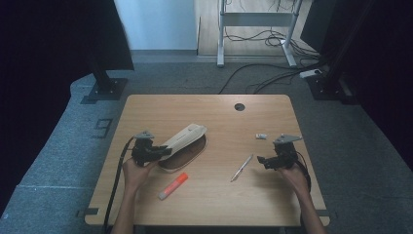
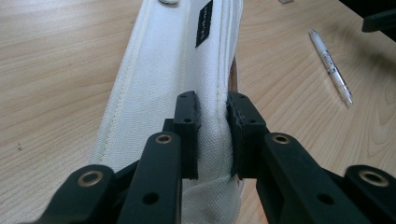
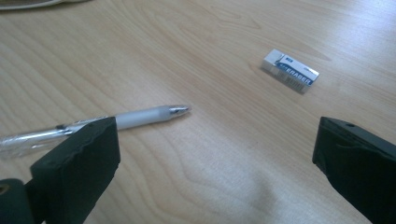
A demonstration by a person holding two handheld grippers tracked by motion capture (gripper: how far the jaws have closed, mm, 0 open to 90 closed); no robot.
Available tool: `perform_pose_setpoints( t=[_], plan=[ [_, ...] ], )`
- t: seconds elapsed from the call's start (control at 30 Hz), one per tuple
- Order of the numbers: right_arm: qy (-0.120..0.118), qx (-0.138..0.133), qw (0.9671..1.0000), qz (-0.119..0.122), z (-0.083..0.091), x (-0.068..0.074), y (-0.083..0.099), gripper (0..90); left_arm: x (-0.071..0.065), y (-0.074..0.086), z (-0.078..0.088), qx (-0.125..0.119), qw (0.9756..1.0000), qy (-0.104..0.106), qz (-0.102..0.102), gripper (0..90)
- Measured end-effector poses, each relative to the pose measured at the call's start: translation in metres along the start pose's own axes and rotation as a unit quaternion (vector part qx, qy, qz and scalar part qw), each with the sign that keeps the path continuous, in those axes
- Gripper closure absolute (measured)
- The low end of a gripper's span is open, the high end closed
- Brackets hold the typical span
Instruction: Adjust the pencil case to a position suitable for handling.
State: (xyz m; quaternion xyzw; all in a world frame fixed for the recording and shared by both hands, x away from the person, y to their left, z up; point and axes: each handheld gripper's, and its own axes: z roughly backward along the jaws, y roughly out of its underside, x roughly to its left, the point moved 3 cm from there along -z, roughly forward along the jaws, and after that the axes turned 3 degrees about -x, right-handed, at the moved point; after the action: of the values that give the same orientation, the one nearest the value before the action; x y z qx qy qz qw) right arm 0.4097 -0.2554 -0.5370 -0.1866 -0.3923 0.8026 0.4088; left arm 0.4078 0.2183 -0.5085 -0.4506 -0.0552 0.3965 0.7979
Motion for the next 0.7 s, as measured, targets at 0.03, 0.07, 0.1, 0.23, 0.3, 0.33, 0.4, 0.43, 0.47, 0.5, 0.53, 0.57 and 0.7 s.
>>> perform_pose_setpoints(
  t=[0.03,0.07,0.1,0.23,0.3,0.33,0.4,0.43,0.47,0.5,0.53,0.57,0.7],
  plan=[
    [0.000,0.000,1.0000,0.000,0.000,0.000,0.000,3.2,0.000,0.000,0.000,0.000,1.0000,0.000,0.000,75.4],
    [0.003,0.003,1.0000,-0.002,-0.003,-0.002,-0.001,7.0,0.000,0.000,0.000,0.000,1.0000,0.000,0.000,75.4],
    [0.003,0.003,1.0000,-0.002,-0.003,-0.002,-0.001,7.0,0.000,0.000,0.000,0.000,1.0000,0.000,0.000,75.4],
    [0.003,0.008,0.9999,-0.010,-0.011,-0.010,-0.005,7.9,0.000,0.000,0.000,0.001,1.0000,0.000,-0.001,75.3],
    [0.004,0.011,0.9999,-0.007,-0.012,-0.011,-0.006,7.9,-0.001,0.000,0.000,0.001,1.0000,-0.001,-0.002,75.3],
    [0.007,0.013,0.9999,-0.006,-0.015,-0.014,-0.008,9.4,-0.001,0.000,0.000,0.002,1.0000,-0.002,-0.004,75.2],
    [0.011,0.013,0.9998,-0.007,-0.017,-0.017,-0.011,11.0,-0.001,0.000,0.000,0.002,1.0000,-0.003,-0.006,75.2],
    [0.012,0.013,0.9998,-0.005,-0.018,-0.018,-0.013,11.7,-0.001,0.000,0.000,0.002,1.0000,-0.003,-0.006,75.2],
    [0.012,0.013,0.9998,-0.005,-0.018,-0.018,-0.013,11.7,-0.001,0.000,0.000,0.002,1.0000,-0.003,-0.006,75.2],
    [0.014,0.012,0.9998,-0.005,-0.021,-0.021,-0.016,12.8,-0.002,0.000,0.000,0.002,1.0000,-0.003,-0.007,75.2],
    [0.014,0.012,0.9998,-0.005,-0.021,-0.021,-0.016,12.8,-0.002,0.000,0.000,0.002,1.0000,-0.003,-0.007,75.2],
    [0.015,0.013,0.9998,-0.006,-0.022,-0.022,-0.017,13.2,-0.002,0.000,0.000,0.002,1.0000,-0.003,-0.007,75.2],
    [0.018,0.013,0.9997,-0.005,-0.028,-0.028,-0.022,15.6,-0.002,0.000,0.000,0.001,1.0000,-0.002,-0.008,75.2]
  ],
)
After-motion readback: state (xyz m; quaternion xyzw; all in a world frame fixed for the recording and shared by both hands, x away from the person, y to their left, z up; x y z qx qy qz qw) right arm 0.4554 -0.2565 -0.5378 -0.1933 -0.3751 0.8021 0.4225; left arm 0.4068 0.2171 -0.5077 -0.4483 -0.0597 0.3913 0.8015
